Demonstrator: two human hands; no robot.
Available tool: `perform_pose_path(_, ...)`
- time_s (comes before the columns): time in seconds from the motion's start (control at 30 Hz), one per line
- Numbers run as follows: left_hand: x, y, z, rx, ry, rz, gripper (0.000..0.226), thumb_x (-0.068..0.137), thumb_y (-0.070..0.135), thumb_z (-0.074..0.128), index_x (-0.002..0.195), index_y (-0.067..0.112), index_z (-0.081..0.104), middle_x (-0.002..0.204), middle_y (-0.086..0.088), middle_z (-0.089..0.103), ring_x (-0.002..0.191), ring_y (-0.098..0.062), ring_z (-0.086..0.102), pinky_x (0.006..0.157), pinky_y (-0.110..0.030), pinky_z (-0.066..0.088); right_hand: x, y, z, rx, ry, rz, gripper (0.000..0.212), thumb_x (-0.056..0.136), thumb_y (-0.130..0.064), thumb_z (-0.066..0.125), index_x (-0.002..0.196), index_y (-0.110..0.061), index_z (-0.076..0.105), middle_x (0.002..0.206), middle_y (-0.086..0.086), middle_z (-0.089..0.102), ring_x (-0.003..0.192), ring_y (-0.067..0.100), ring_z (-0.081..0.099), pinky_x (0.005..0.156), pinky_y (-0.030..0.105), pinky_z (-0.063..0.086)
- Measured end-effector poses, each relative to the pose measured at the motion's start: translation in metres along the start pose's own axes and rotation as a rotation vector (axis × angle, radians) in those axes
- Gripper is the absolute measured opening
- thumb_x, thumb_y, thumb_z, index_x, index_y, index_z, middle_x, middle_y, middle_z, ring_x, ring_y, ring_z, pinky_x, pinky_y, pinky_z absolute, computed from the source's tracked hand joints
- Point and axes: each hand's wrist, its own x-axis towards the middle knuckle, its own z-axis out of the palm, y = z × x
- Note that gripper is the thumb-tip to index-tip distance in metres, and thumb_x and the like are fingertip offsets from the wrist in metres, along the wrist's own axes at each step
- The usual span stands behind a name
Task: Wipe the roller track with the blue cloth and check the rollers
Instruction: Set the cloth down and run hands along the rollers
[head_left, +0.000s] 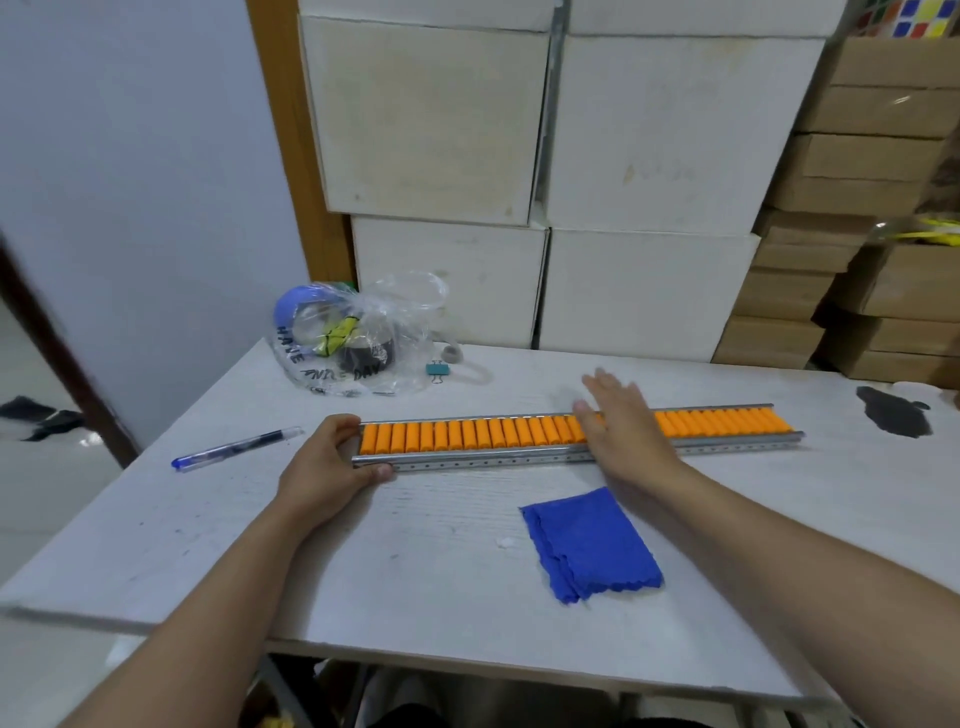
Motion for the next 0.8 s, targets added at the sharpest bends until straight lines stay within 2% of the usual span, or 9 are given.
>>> perform_pose_path(0.1,-0.001,0.003,0.000,0.020,0.003,-0.008,0.080,0.060,0.038,0.086,0.129,0.026,0.047,0.133,0.008,0.056,0.121,-0.013,0.052,0.094,-0.033,0.038,-0.001,-0.081,0.035,0.039,-0.168,-0.255,0.056,0.100,-0.043,0.031,0.149,-0.018,0.026,0.160,0.001,0.017,0.147,0.013,0.009,0.117,0.028,-0.003)
perform_pose_path(0.2,-0.002,0.001,0.000,0.008,0.007,-0.015,0.080,0.054,0.045,0.081,0.125,0.030,0.047,0.127,0.010,0.059,0.118,-0.011,0.054,0.096,-0.035,0.040,-0.010,-0.142,0.064,0.012,-0.279,-0.494,0.058,0.098,-0.044,0.038,0.147,-0.013,0.030,0.158,0.006,0.023,0.146,0.016,0.014,0.119,0.032,0.000)
perform_pose_path(0.27,0.000,-0.005,0.000,-0.009,0.009,-0.006,0.064,0.055,0.048,0.070,0.114,0.041,0.048,0.120,0.014,0.062,0.111,-0.011,0.059,0.097,-0.041,0.044,-0.016,-0.165,0.078,0.005,-0.311,-0.577,0.059,0.096,-0.044,0.041,0.146,-0.012,0.031,0.157,0.007,0.027,0.145,0.017,0.019,0.119,0.033,0.004)
perform_pose_path(0.33,0.002,-0.011,0.000,-0.023,0.002,0.017,0.047,0.060,0.044,0.064,0.105,0.043,0.050,0.110,0.016,0.065,0.102,-0.010,0.062,0.094,-0.045,0.048,-0.017,-0.177,0.087,0.032,-0.318,-0.593,0.060,0.096,-0.043,0.040,0.146,-0.013,0.028,0.156,0.005,0.027,0.144,0.017,0.021,0.119,0.032,0.006)
perform_pose_path(0.4,0.004,-0.015,-0.001,-0.033,-0.029,0.014,0.047,0.061,0.037,0.064,0.106,0.040,0.050,0.106,0.014,0.064,0.097,-0.009,0.060,0.093,-0.043,0.050,-0.016,-0.182,0.093,0.016,-0.323,-0.598,0.059,0.097,-0.042,0.039,0.146,-0.012,0.028,0.157,0.006,0.026,0.144,0.018,0.022,0.118,0.033,0.007)
perform_pose_path(0.5,0.002,-0.013,-0.002,0.002,-0.029,0.011,0.043,0.064,0.042,0.058,0.104,0.046,0.043,0.106,0.018,0.061,0.099,-0.010,0.058,0.094,-0.038,0.043,-0.014,-0.185,0.095,-0.041,-0.342,-0.581,0.056,0.098,-0.043,0.035,0.140,-0.007,0.037,0.151,0.010,0.036,0.139,0.024,0.030,0.117,0.037,0.017)
perform_pose_path(0.63,0.000,-0.008,-0.003,0.021,-0.013,0.010,0.054,0.066,0.036,0.062,0.115,0.044,0.042,0.120,0.017,0.061,0.110,-0.011,0.058,0.099,-0.040,0.041,-0.011,-0.174,0.099,-0.069,-0.330,-0.563,0.052,0.096,-0.048,0.034,0.126,-0.009,0.050,0.138,0.010,0.049,0.124,0.029,0.045,0.104,0.044,0.035)
perform_pose_path(0.73,0.002,-0.008,0.000,0.011,-0.013,-0.025,0.070,0.057,0.038,0.069,0.123,0.037,0.043,0.127,0.017,0.058,0.117,-0.010,0.055,0.101,-0.041,0.040,-0.011,-0.161,0.095,-0.040,-0.309,-0.513,0.045,0.094,-0.049,0.036,0.114,-0.012,0.052,0.129,0.008,0.053,0.117,0.030,0.048,0.096,0.044,0.041)
perform_pose_path(0.8,0.001,-0.004,0.001,0.013,-0.005,-0.033,0.078,0.053,0.042,0.071,0.125,0.034,0.044,0.127,0.015,0.057,0.117,-0.010,0.054,0.099,-0.039,0.040,-0.012,-0.152,0.090,-0.053,-0.308,-0.496,0.048,0.095,-0.050,0.037,0.122,-0.013,0.052,0.137,0.007,0.051,0.126,0.028,0.045,0.102,0.043,0.039)
